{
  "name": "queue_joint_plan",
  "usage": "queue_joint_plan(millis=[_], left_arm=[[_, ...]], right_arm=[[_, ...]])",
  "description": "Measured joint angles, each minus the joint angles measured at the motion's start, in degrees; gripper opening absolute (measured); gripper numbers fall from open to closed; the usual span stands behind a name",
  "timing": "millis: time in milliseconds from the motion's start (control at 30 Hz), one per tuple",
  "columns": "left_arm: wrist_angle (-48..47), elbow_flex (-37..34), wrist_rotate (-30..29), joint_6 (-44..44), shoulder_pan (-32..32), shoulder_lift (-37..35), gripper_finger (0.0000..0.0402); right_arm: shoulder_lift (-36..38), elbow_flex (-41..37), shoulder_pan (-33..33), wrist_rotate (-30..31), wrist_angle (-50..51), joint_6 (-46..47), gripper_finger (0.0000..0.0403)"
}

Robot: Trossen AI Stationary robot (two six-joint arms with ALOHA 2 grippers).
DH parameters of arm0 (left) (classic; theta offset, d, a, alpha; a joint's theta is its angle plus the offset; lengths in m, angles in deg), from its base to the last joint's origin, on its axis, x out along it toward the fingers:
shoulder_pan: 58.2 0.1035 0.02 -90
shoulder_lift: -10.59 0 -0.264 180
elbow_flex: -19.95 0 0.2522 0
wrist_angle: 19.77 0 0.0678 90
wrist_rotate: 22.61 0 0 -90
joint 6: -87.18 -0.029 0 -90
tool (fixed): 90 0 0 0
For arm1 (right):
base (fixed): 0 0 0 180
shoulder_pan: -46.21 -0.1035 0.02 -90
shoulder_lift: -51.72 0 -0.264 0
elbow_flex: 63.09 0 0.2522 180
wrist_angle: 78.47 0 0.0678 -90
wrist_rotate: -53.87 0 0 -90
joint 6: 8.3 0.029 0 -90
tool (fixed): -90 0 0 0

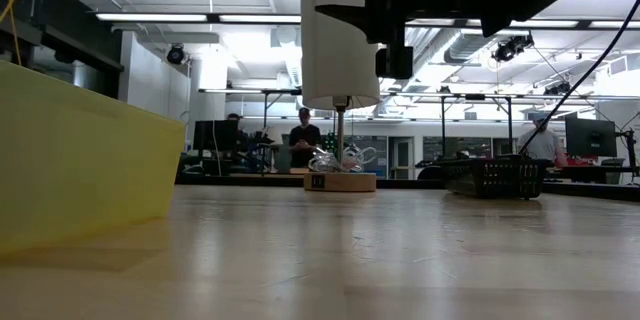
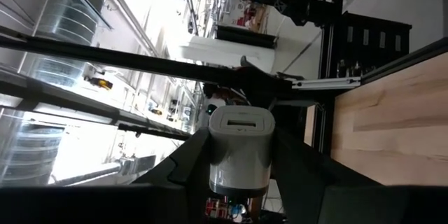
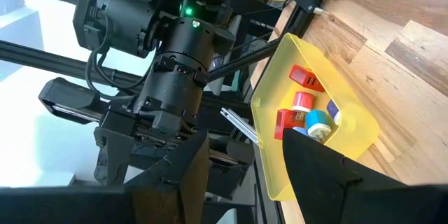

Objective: Pick & Place Office items
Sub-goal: Put the white charger adapter into the yellow bin

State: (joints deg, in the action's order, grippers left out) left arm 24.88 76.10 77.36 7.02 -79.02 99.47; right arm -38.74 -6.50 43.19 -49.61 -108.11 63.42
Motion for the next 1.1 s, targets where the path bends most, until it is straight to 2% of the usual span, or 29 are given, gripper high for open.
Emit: queue_joint_plan(millis=[167,867,1100], left_arm=[[-0.1,0.0,-2.5,-0.8,-0.9,0.0,0.0127],[-0.2,0.0,-4.1,0.8,-1.5,0.0,0.0127],[2.9,-2.8,-4.1,1.1,-1.5,-0.2,0.0127]], right_arm=[[0.0,0.0,0.0,0.0,0.0,0.0,0.0169],[0.0,0.0,0.0,0.0,0.0,0.0,0.0169],[0.0,0.0,0.0,0.0,0.0,0.0,0.0169]])
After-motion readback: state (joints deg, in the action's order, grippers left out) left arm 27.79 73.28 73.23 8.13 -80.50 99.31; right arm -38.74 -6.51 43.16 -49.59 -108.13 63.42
